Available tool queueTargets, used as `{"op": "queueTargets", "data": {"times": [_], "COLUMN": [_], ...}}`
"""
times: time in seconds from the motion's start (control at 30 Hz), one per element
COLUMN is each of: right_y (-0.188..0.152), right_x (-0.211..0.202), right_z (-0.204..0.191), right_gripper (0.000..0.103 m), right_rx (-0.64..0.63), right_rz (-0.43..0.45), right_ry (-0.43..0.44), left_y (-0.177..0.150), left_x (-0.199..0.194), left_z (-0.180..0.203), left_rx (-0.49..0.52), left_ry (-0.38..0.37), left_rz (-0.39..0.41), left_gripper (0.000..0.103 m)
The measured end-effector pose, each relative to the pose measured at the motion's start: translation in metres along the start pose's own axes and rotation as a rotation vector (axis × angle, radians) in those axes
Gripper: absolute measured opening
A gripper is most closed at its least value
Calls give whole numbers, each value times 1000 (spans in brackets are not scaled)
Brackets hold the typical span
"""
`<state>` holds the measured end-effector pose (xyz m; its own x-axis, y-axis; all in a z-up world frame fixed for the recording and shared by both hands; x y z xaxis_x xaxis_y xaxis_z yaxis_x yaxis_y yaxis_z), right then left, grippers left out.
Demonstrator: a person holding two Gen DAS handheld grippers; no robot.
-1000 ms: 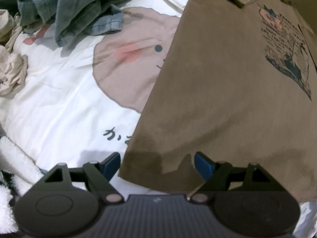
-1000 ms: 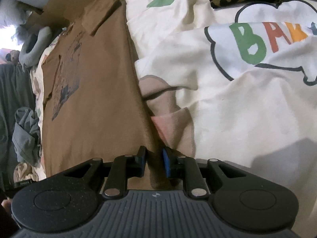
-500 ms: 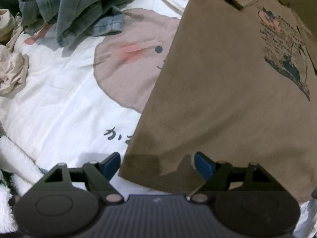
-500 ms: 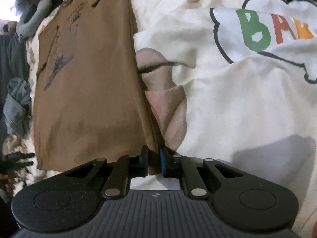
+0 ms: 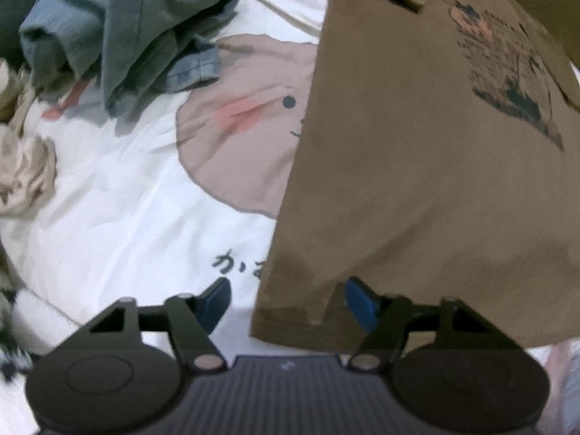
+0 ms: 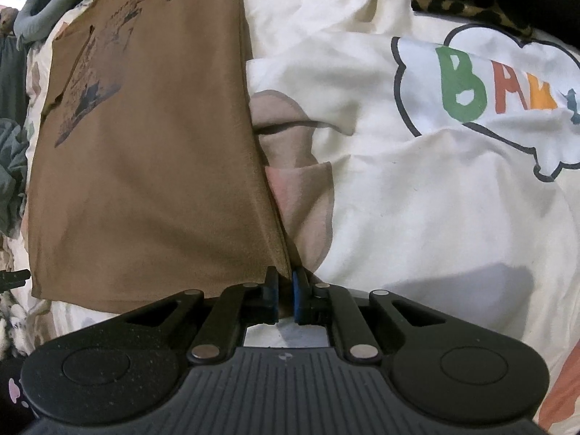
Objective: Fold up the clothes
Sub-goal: 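Hold the side edge with the right gripper while the left gripper approaches the hem, then close the left gripper on the brown T-shirt hem edge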
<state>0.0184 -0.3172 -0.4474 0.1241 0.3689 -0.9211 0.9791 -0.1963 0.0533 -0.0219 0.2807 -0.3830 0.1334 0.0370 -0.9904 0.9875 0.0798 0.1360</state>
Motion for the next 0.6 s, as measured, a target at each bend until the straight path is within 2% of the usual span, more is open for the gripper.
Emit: {"op": "queueTargets", "data": {"times": [0.07,0.2,0.27,0.5,0.6], "right_y": [1,2,1,-3,-1], "right_x": [0,0,0,0,4], "right_z": [0,-1,-3,-5,-12], "right_gripper": [5,5,5,5,5], "right_rx": [-5,-22,-29,-26,-14], "right_rz": [-6,-15,-17,-9,-14], "right_ry": [-2,-9,-12,-25,-36], "left_y": [-2,-10,-14,-25,-23], "left_x": [4,8,8,10,10], "left_z": [-1,-6,-8,-14,-14], "left_rx": [30,41,34,18,1], "left_ry": [11,8,1,-7,-27], "left_rz": [-10,-5,-1,-11,-16], "left_gripper": [55,48,34,32,28]}}
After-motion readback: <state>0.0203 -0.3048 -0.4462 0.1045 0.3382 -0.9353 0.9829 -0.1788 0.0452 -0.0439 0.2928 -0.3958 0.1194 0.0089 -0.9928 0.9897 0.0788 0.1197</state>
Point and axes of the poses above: each gripper's, at about its wrist camera, not at the fingertips, and x roughly the way its jaws point, z to its right, y to its top, the point moved 7 cm from there along x, roughly the way its jaws point, and after that the axes turned 6 degrees about x, right-handed, at the moved point
